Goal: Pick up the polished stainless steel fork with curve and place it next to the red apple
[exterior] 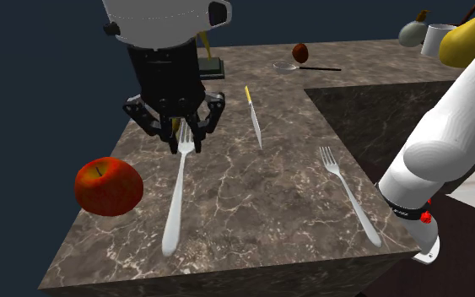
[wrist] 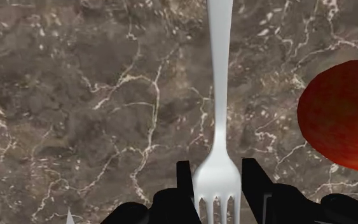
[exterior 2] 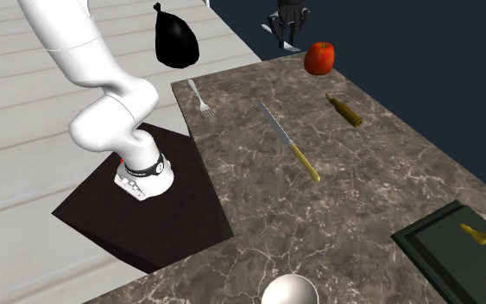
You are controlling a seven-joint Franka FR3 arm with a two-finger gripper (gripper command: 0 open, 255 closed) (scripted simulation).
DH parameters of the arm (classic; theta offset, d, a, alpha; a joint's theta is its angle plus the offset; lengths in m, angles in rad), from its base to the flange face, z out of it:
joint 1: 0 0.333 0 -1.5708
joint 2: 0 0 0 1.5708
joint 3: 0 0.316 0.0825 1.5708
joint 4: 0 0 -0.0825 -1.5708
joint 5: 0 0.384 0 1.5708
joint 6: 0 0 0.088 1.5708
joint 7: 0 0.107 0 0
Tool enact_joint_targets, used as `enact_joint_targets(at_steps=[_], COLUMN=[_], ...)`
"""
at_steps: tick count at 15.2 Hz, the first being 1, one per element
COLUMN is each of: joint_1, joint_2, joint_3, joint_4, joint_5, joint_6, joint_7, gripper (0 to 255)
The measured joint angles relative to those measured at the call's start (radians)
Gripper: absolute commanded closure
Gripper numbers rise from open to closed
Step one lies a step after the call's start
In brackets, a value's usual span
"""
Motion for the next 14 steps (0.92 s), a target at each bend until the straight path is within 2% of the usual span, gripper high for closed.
enact_joint_targets(at_steps=[14], joint_1=[0.003], joint_2=[0.019], joint_3=[0.013], joint_4=[-0.177], joint_5=[-0.015], joint_6=[0.188], joint_7=[0.019], gripper=[255])
